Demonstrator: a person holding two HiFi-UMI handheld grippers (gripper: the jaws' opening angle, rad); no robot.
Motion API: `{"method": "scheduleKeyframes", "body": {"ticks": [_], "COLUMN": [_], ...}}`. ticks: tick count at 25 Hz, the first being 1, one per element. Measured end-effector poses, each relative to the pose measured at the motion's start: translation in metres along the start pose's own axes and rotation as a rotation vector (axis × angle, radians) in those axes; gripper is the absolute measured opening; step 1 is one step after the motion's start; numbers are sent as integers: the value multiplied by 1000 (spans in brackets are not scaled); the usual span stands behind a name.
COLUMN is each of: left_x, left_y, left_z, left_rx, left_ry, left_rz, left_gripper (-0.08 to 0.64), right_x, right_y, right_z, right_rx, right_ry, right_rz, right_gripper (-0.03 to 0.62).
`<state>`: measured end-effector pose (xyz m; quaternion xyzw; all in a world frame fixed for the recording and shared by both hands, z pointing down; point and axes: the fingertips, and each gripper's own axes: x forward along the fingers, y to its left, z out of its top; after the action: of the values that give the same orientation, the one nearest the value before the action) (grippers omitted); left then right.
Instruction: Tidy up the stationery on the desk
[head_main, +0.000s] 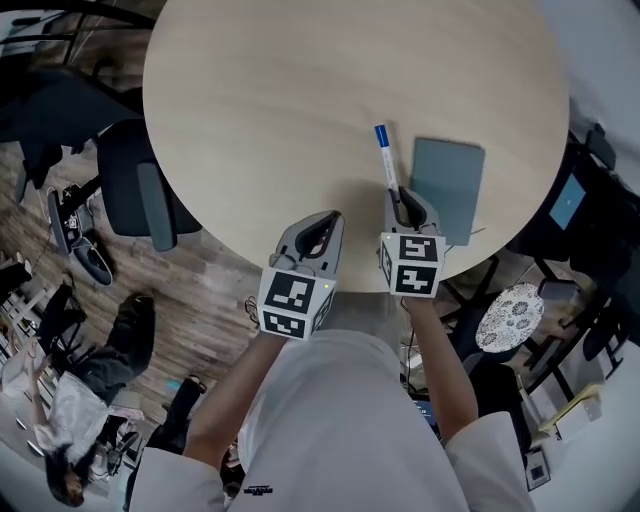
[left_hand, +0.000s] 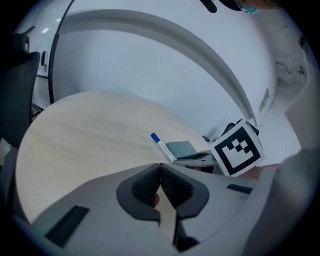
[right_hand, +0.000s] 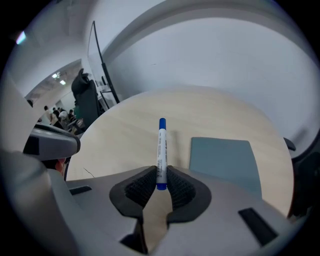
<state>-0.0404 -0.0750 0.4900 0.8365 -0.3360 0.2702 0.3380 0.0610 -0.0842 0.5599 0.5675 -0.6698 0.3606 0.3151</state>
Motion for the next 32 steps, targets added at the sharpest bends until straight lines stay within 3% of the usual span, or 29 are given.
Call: {"method": "scheduleKeyframes", "body": {"ticks": [10,18,32], "left_x": [8,11,2], "left_y": [-18,-21,-24], "left_z": [-10,-25,-34], "left_rx": [65,71,61], "left_ry": [44,60,60], "left_rz": [-78,-89,-75], "left_gripper": [17,17,17], "right_x": [-17,-14,-15], "right_y": [-15,-22,-20], "right_z": [-34,-62,-63], "right_rx": [157,263,246], "right_ry": [15,43,60], "right_rz": [-128,-154,-191], "right_gripper": [89,89,110]}}
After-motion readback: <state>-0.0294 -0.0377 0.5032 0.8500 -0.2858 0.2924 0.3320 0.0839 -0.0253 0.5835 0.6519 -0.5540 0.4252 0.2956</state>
